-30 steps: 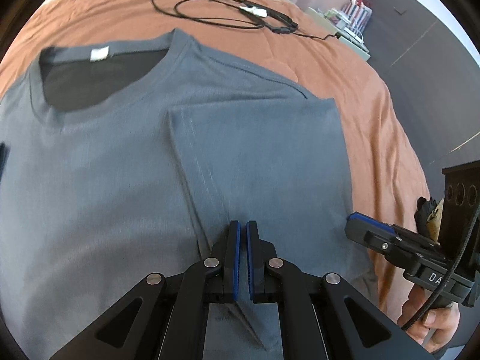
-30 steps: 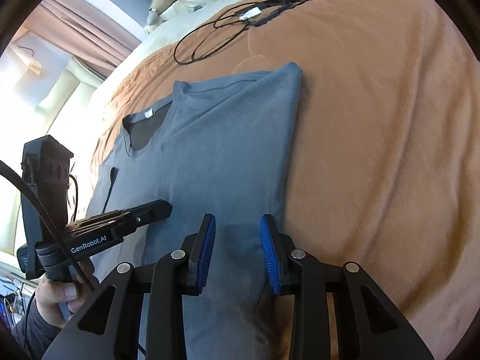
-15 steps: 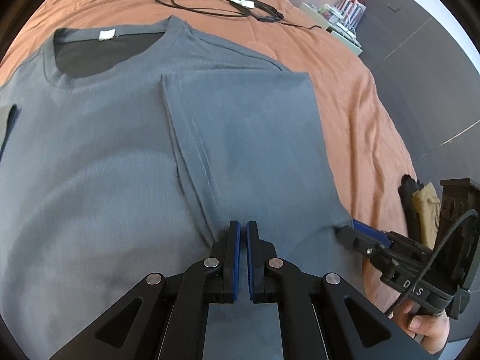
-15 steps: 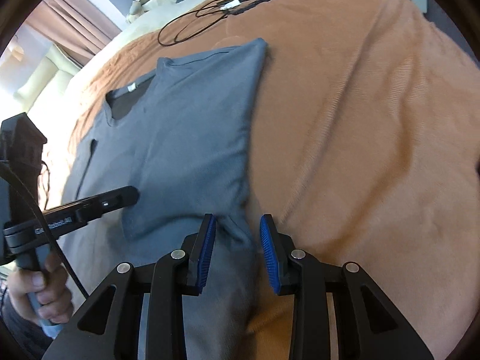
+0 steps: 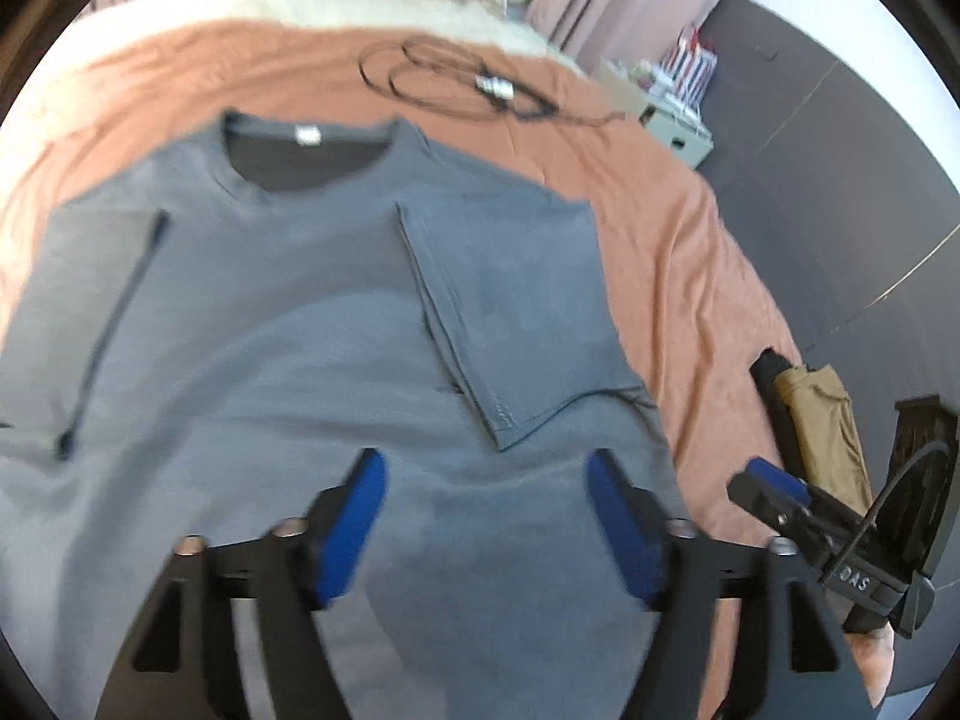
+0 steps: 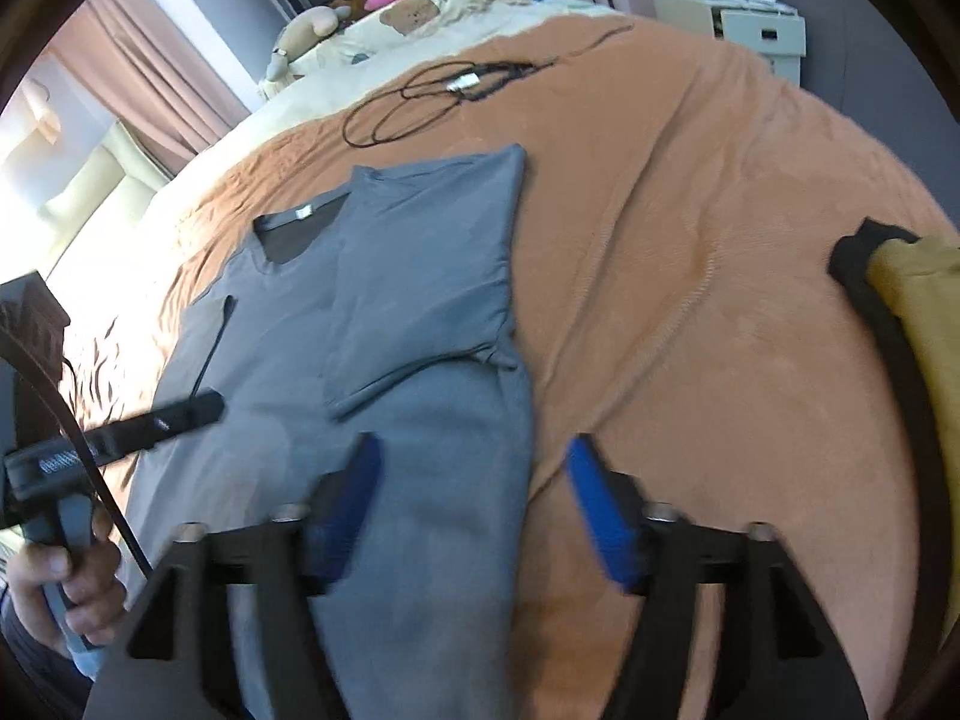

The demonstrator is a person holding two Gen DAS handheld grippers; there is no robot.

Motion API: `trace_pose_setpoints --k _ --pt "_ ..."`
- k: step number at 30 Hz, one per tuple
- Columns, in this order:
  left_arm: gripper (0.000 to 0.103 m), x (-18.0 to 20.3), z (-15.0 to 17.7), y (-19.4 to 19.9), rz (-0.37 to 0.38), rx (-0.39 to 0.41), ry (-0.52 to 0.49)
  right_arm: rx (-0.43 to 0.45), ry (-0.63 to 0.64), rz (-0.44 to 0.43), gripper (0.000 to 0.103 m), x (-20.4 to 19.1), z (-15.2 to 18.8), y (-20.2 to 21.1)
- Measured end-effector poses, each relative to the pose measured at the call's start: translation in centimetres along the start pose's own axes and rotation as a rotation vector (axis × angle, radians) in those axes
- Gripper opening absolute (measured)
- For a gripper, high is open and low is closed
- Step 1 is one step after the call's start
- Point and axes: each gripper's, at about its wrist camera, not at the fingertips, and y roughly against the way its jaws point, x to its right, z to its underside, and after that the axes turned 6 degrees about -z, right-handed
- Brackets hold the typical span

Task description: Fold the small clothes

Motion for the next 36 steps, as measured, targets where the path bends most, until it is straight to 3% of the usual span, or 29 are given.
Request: trace_pose_setpoints --k 3,5,9,14,21,29,36 --pt "0.090 -0.6 0.8 3.0 -0.012 0.046 -0.008 0.033 0.007 0.021 0.088 -1.1 1.1 2.3" --pt "0.093 -1.1 1.3 4.8 -0.021 0.078 -0.020 0.050 0.003 0.059 0.103 -1.7 1.8 3.8" --pt "0.093 -2.3 2.6 8.4 -0.005 0.151 -0.027 0.080 0.021 0.083 0.103 -3.7 3.2 5.9" --pt "0.097 -4.3 4.4 11.8 0.024 0.182 0.015 0.098 0.029 0.086 0.103 -5.5 4.6 8.0" --pt "0.097 -7.4 8.0 16.0 -0.054 0.253 -0.029 0.126 0.060 0.076 0.103 -7.1 7.1 10.5" --pt "0.097 -12.0 11.8 20.1 -0.085 0.292 0.039 0.152 0.097 0.144 0.103 -8.2 9.8 12.4" --pt "0.097 -15.0 15.1 22.8 -0.104 0.316 0.101 0.171 0.124 0.118 0.103 -9.1 12.0 13.8"
